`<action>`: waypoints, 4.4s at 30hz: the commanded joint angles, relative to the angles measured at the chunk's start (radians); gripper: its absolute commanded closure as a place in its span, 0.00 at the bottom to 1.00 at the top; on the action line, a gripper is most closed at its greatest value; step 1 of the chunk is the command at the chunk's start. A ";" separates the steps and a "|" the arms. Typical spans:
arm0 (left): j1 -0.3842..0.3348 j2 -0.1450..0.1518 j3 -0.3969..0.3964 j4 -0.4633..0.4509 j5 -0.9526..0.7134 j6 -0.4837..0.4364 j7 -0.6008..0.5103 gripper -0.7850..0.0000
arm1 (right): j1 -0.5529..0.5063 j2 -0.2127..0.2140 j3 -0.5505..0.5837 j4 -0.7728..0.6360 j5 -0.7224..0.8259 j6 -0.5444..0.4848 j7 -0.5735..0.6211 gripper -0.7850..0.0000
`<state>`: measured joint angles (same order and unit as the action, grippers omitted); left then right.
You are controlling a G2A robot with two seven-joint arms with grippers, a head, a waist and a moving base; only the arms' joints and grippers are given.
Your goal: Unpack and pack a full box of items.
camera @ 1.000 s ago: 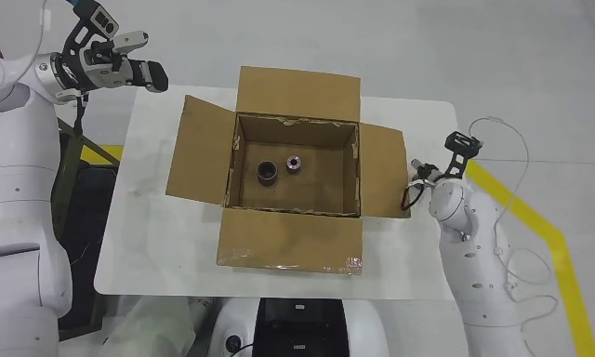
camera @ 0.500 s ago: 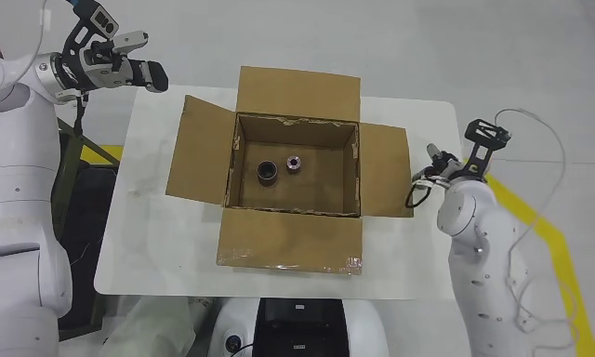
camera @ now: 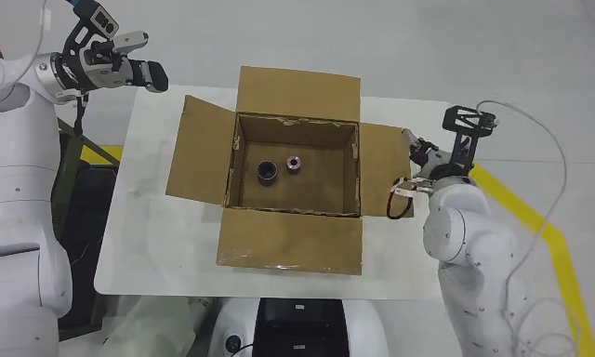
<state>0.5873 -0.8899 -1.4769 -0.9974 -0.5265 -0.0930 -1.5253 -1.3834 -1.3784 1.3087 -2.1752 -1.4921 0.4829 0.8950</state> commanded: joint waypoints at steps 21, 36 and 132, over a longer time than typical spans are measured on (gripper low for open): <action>0.000 0.000 0.000 0.000 0.000 0.000 0.000 0.00 | 0.073 -0.034 -0.319 -0.003 -0.029 -0.209 0.056 0.00; 0.000 0.000 0.000 0.000 0.000 0.000 0.000 0.00 | 0.212 -0.072 -0.395 0.180 0.154 -0.277 0.152 0.00; 0.000 0.000 0.000 0.000 0.000 0.000 0.000 0.00 | 0.452 -0.130 -0.409 0.666 0.338 -0.354 0.177 0.13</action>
<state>0.5873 -0.8899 -1.4769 -0.9974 -0.5265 -0.0930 -1.5253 -0.9380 -1.5066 0.9030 -1.5214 -1.1542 0.1260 1.0731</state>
